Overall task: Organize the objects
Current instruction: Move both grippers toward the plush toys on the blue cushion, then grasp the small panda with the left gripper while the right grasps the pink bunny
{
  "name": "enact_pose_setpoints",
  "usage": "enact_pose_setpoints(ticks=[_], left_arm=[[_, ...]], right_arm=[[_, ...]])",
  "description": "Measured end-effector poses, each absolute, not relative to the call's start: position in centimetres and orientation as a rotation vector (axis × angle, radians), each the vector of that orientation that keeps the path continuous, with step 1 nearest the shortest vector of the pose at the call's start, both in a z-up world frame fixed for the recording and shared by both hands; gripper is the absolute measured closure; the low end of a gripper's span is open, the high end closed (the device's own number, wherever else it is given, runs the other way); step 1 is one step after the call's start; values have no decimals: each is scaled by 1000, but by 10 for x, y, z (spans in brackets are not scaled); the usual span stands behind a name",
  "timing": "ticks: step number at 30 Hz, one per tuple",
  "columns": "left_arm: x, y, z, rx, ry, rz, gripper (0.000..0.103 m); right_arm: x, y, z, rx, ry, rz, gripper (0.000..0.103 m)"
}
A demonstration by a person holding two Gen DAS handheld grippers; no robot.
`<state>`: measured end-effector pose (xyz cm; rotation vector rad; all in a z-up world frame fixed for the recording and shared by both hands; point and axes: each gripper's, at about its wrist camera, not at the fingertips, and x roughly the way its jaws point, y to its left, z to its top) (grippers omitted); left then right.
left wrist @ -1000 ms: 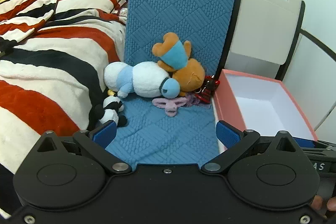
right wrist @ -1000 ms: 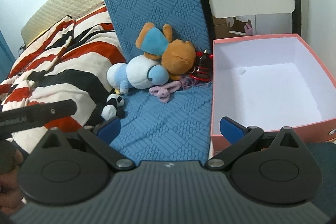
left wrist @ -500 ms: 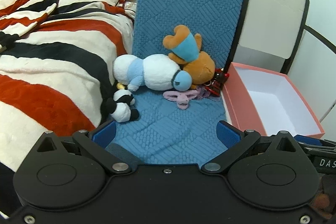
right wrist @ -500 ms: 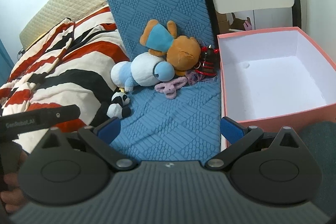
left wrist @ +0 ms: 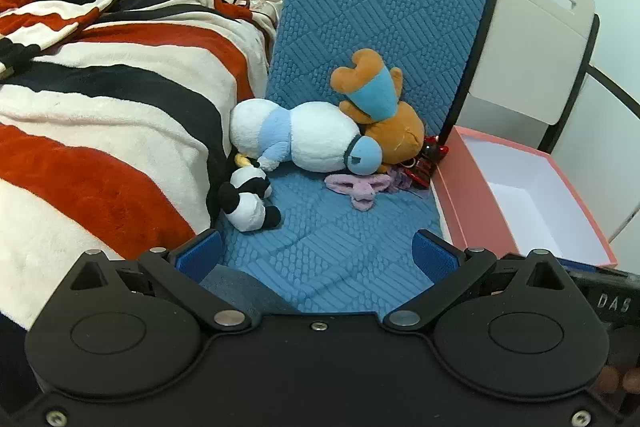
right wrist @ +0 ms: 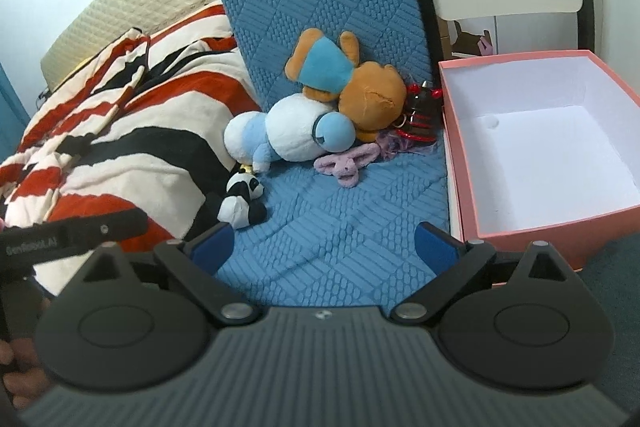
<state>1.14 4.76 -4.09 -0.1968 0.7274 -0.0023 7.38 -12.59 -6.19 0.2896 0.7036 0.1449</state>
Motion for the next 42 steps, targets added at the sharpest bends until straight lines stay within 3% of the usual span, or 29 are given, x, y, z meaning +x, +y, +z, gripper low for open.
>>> enact_pose_setpoints(ticks=[27,30,31,32,42], left_arm=[[112,65,-96,-175,868,-2,2],[134,66,-106,-160,896,-13,4],[143,66,-111,-154,908,-17,4],[150,67,-115,-147,919,-21,4],[219,67,-157,-23,1004,-18,6]], right_arm=[[164,-114,-111,262,778,125,5],[183,-111,-120,256,785,124,9],[190,-109,-124,252,793,125,24],[198,-108,-130,249,807,125,33],[267,-99,-177,248,853,128,42]])
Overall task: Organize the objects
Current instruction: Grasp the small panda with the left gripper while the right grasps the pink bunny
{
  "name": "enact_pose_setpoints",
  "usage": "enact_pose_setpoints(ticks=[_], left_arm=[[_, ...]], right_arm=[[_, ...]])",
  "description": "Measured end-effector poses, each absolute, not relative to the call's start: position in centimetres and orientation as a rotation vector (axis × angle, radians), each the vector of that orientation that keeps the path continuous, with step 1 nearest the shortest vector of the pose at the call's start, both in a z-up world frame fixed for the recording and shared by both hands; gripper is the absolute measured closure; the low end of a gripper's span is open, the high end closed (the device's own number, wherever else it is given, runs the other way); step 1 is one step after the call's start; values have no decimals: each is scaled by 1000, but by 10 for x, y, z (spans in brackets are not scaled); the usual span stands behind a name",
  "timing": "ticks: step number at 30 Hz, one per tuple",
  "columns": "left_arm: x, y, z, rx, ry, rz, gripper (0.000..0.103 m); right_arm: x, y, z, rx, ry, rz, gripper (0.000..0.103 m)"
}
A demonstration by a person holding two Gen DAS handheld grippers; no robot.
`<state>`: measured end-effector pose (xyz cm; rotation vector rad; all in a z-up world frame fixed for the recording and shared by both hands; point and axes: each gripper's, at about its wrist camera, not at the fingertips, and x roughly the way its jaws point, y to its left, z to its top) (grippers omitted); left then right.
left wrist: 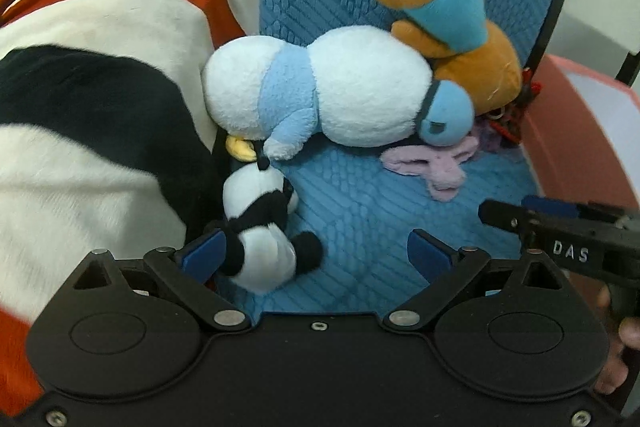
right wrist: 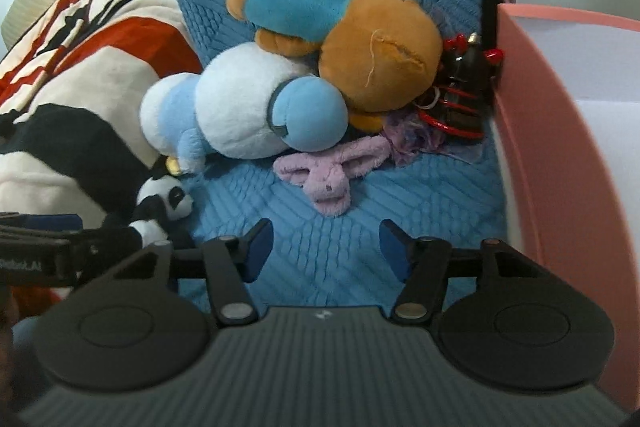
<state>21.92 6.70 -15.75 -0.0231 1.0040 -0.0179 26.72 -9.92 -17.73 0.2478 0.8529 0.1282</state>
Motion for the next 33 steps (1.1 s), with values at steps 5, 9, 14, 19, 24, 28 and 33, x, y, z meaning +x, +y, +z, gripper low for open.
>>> enact_pose_setpoints(ticks=[5,9,14,19,24,28,33], left_arm=[[241,61,-176,62,1031,-16,6],[258,62,-193,92,1087,-9,13],[270,78,-206,41,1148,39,21],[276,87,-214,8,1174,64,25],[280,94,-216,0,1160,103,43],[277,100,-210,-45,1139,109,54],[268,102,-204,-93,1127,71,58]], right_arm=[[294,-93,-194,230,851,134,42],[311,-85,-205,202,851,142,50],[324,-82,-218,187,869,140,60],[327,-84,-223,179,867,146,67],[318,-86,-216,165,870,148,68],[304,-86,-208,145,870,140,68],[285,-91,-198,138,875,127,69]])
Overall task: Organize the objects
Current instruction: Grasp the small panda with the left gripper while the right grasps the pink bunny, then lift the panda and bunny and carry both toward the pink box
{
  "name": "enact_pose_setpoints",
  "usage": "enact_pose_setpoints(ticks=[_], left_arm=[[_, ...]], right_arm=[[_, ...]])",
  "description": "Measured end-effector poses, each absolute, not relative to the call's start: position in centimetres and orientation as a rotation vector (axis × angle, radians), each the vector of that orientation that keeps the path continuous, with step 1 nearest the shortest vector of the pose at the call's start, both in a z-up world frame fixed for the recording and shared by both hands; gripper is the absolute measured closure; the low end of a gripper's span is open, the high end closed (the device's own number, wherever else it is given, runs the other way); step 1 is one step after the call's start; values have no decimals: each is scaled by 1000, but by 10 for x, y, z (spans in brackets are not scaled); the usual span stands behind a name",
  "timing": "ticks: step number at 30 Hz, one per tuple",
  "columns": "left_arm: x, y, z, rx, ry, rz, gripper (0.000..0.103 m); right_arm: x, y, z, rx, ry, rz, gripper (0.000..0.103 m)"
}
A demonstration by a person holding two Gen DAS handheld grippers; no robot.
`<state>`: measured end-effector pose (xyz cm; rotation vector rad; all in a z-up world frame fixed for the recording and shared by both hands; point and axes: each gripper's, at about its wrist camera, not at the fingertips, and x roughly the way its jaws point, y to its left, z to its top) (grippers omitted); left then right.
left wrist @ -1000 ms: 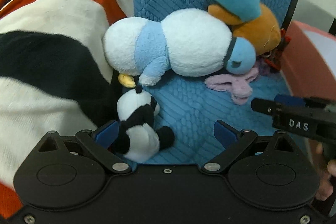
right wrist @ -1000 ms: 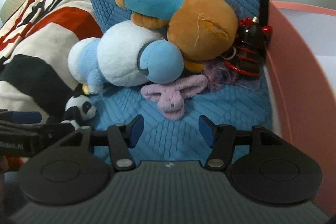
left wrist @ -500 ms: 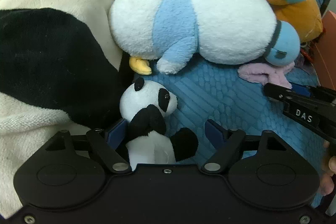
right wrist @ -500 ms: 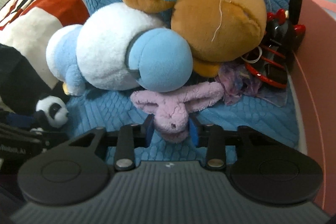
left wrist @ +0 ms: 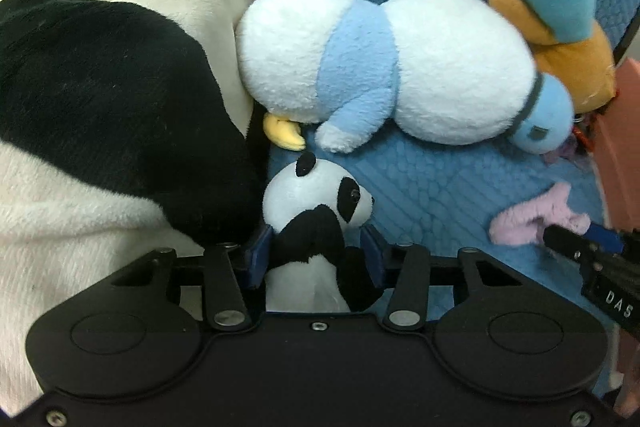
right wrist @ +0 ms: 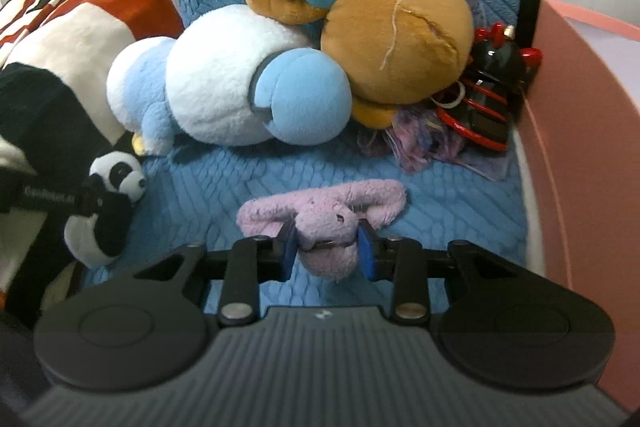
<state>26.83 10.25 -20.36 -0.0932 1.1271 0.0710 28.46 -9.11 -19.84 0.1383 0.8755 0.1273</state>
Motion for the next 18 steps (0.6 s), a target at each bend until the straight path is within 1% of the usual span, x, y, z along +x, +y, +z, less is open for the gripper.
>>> enact_pose_setpoints(ticks=[7,14,16,18], left_arm=[[240,85,-184,-206,1142,-40,58],[218,51,-191,-210,1173,-110,56],[216,43,-196,-202,1185,-109,54],[215,38,-199,-192,1196,-104,45]], right_arm=[[251,-96,-182,129,876,102,69],[211,-100,-182,80,922,76,69],[200,-101,-187,71,946,73,69],[191,-104,-191,71,967,62,69]])
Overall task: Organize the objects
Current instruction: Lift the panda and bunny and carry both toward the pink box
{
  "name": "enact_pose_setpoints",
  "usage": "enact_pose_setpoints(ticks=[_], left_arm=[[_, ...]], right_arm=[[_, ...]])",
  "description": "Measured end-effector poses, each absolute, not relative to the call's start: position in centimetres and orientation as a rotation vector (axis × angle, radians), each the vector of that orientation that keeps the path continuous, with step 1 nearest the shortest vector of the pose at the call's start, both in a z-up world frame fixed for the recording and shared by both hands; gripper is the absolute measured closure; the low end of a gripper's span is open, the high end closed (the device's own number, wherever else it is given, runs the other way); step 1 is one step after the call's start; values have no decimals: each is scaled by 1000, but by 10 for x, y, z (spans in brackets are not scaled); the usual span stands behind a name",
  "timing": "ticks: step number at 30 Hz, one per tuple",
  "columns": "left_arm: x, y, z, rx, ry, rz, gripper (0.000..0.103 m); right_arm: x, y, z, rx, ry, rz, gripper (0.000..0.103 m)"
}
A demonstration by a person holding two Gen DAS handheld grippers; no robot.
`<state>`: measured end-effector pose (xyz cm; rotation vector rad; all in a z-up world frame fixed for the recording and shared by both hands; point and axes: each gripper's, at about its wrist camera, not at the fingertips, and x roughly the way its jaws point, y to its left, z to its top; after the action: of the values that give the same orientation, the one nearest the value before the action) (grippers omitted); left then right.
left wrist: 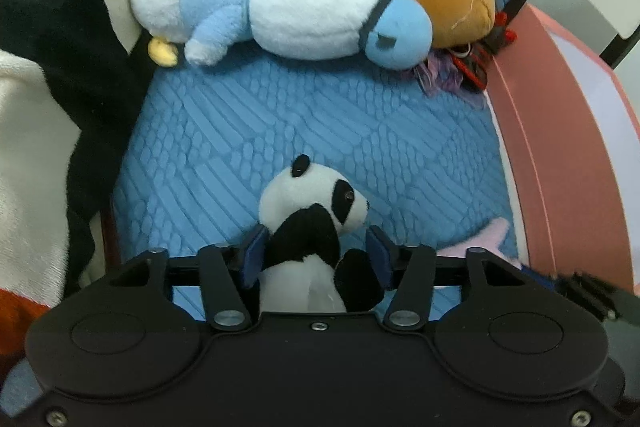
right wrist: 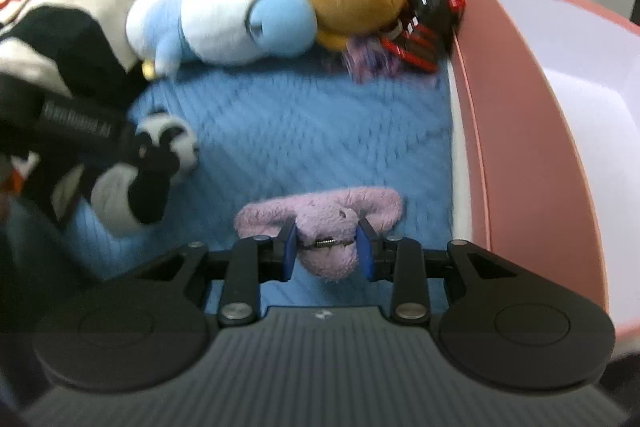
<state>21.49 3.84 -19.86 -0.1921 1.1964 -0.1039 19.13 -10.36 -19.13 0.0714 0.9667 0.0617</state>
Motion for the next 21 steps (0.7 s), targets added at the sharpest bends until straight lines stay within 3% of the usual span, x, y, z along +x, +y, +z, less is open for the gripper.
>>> enact_pose_setpoints(ticks=[5,8,13,16,21], left_arm=[[214,42,-200,-166,1204,-65,28],[214,46,-204,-170,1218,-66,26],[216,45,-216,-180,1254,-80,28],[217,42,-221,-168,1261,-89,28],[214,29,-219,-107,1262,-108,49]], right_arm=[[182,-107,-196,93,997,69,66],[183,-108,-197,98,989,76,58],[192,-109,-207,80,993,73,59],[197,-110,-208,86,1000,96,69],[196,-109,-198,77,987,108,69]])
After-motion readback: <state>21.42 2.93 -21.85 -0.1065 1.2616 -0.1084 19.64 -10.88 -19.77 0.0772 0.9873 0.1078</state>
